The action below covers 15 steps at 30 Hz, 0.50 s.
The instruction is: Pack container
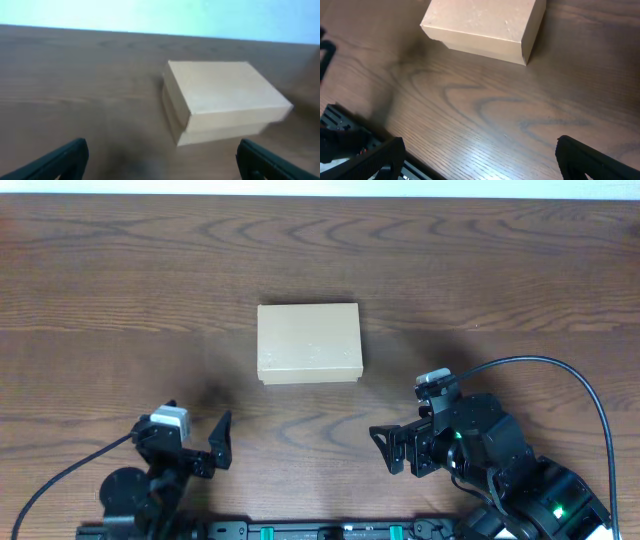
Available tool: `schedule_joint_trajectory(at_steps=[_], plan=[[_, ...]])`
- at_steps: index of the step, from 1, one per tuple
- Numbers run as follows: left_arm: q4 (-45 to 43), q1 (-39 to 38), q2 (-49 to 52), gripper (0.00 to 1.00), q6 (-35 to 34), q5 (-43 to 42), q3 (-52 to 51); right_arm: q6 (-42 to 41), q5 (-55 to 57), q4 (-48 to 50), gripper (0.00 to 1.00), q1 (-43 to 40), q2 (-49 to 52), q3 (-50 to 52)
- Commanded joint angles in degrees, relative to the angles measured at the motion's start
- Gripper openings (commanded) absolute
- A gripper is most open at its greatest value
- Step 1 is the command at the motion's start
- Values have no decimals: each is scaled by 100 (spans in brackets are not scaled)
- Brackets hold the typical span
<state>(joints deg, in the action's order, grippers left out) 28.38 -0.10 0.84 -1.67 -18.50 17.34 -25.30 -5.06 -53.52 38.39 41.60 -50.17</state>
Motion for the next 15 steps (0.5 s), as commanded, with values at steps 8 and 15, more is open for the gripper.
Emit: schedule_joint_trajectory(at_steps=[8,15], plan=[[-1849,9,-66,95,-555,107,-1425,-81,74,-9,99,68,2,20],[-1899,-90,-59,95,-564,94,-1436,-83,74,-11,99,68,2,20]])
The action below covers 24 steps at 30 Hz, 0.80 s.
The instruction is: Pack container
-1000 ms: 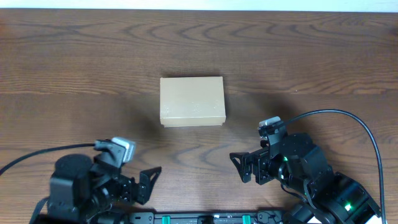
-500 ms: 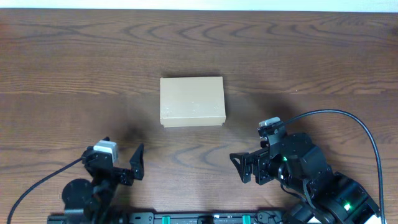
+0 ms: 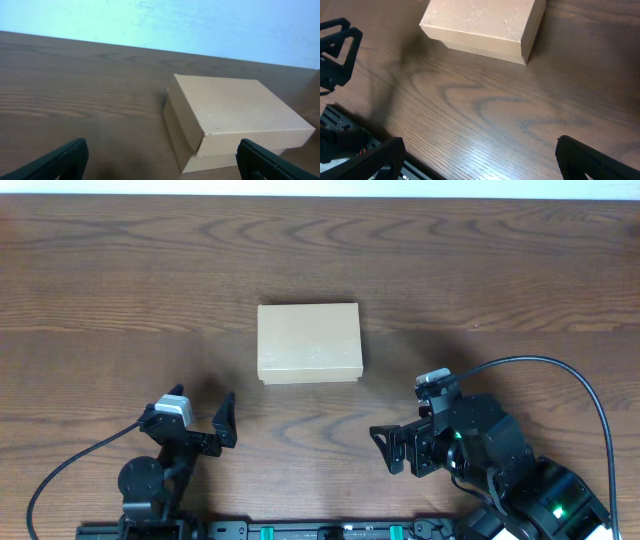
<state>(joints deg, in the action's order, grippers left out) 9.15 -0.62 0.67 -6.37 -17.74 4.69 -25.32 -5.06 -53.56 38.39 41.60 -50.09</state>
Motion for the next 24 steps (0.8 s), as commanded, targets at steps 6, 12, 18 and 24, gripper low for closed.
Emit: schedule_joint_trajectory(at_steps=[6,12,18,24], plan=[[24,-37,-39,95,-94,17,-170,-81,74,-7,99,68,2,11],[24,-37,-39,95,-94,17,-168,-81,74,-7,99,68,2,11],[24,-37,-39,95,-94,17,-170,101,212,-9,99,68,2,11],[26,-37,-39,95,-94,17,-170,1294,1152,365,99,2,-275,518]])
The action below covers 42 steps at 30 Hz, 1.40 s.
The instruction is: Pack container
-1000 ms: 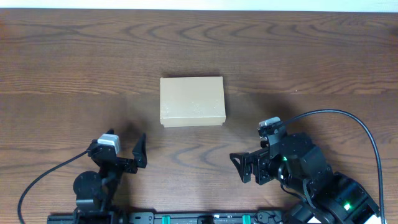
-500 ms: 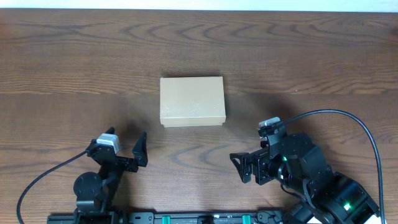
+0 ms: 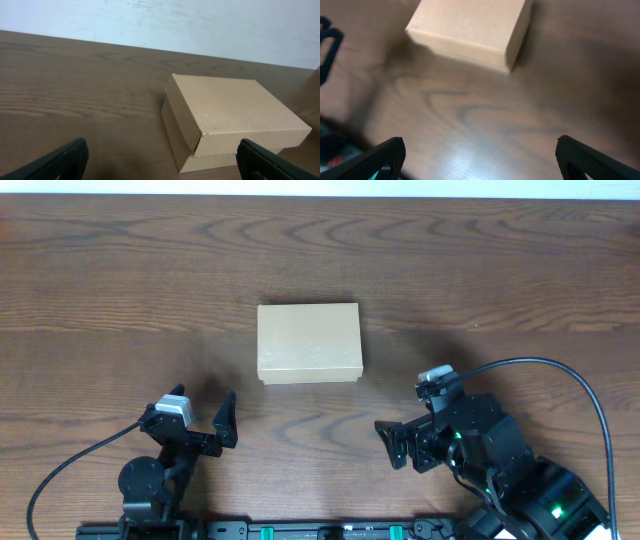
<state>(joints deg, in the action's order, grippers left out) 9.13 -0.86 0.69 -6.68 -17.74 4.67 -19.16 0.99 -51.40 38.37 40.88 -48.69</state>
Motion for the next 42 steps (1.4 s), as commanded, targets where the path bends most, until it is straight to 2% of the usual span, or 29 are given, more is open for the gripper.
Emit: schedule_joint_trajectory(at_steps=[1,4,10,13,25,42], plan=[[26,-13,-42,95,-63,17,-166,872,573,369,99,-44,-398,662],[26,-13,-42,95,-63,17,-168,1134,568,1211,99,-162,-1143,1696],[26,-13,-42,95,-63,17,-166,1132,566,2739,99,-337,-2404,3556],[26,-13,-42,96,-63,17,-168,1121,562,2879,99,-337,-3012,4164],[26,-13,-42,95,-63,17,-166,1108,544,2942,99,-348,-4061,4216],[26,-13,-42,95,-63,17,-166,1108,544,2949,99,-348,-4059,4218]])
